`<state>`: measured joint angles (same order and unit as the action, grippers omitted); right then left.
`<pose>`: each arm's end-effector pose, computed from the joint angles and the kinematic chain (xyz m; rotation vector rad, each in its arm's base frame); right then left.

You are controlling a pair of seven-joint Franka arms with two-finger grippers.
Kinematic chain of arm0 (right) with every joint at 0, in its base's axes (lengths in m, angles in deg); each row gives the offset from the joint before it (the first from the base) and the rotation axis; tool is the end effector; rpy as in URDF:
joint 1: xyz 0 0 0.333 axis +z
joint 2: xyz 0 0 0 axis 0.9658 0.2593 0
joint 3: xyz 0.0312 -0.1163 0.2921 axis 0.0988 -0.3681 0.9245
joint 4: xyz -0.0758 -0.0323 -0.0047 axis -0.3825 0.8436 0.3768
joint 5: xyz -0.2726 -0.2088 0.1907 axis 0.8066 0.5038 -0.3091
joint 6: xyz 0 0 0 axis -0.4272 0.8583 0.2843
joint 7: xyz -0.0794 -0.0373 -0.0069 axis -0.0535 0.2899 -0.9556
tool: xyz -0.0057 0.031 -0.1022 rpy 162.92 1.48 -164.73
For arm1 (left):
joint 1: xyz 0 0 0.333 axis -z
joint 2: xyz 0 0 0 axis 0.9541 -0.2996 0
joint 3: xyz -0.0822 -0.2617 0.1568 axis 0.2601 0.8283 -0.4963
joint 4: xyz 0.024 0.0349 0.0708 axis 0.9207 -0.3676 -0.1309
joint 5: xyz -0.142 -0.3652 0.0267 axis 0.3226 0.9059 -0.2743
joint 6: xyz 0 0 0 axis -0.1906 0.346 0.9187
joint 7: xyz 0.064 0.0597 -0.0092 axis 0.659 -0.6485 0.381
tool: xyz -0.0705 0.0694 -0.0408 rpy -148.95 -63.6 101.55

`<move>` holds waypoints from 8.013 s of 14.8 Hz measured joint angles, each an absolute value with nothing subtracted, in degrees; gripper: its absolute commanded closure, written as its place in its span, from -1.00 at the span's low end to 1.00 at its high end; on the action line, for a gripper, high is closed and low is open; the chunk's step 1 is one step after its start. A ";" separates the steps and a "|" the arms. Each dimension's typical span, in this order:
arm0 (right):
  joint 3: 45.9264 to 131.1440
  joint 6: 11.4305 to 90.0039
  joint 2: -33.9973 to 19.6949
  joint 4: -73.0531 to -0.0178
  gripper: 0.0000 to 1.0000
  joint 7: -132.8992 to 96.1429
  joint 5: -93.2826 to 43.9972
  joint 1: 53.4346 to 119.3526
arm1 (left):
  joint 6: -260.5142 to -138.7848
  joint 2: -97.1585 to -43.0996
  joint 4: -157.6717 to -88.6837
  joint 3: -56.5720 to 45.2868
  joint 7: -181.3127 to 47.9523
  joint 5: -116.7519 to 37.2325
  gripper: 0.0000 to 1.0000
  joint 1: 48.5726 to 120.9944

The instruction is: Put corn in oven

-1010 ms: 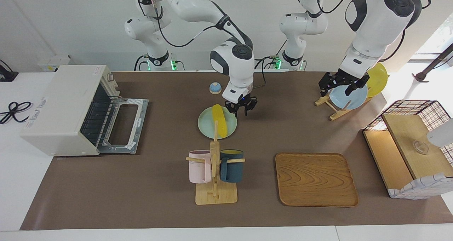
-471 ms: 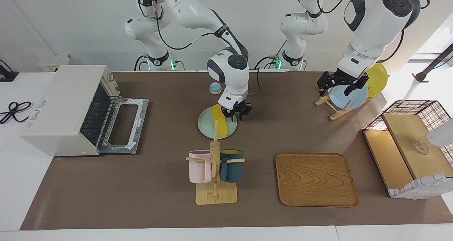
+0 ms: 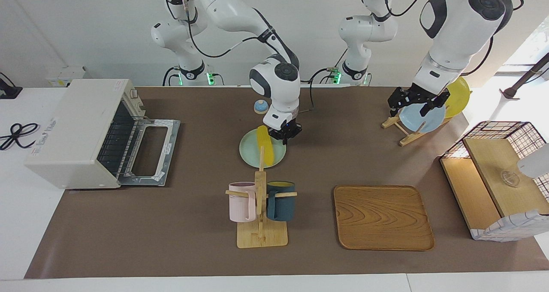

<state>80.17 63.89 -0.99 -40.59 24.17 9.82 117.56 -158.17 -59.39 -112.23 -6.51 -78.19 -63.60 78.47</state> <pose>0.4755 0.4185 0.3151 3.0985 0.2581 0.0881 0.5502 -0.0805 0.5746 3.1174 -0.1081 -0.0194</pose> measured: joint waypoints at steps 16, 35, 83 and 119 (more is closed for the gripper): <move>78.94 35.31 -16.54 -41.16 1.00 6.39 16.95 86.51 | -158.18 -59.38 -112.21 -6.46 -78.19 -63.60 -1.00 78.37; 79.47 48.83 -21.24 -53.64 0.23 -6.97 16.37 71.61 | -158.18 -59.38 -112.21 -6.46 -78.19 -63.60 -1.00 78.36; 79.81 41.89 -22.17 -45.26 0.61 -21.36 20.60 68.87 | -158.18 -59.38 -112.21 -6.45 -78.19 -63.60 -1.00 78.35; 83.99 25.56 -25.39 -31.04 -1.00 -16.16 6.00 73.07 | -158.18 -59.38 -112.21 -6.45 -78.20 -63.60 -1.00 78.34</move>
<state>83.99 25.56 -25.39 -31.04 -16.16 6.00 73.07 -158.18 -59.38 -112.21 -6.45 -78.20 -63.60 78.34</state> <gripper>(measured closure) 0.000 0.000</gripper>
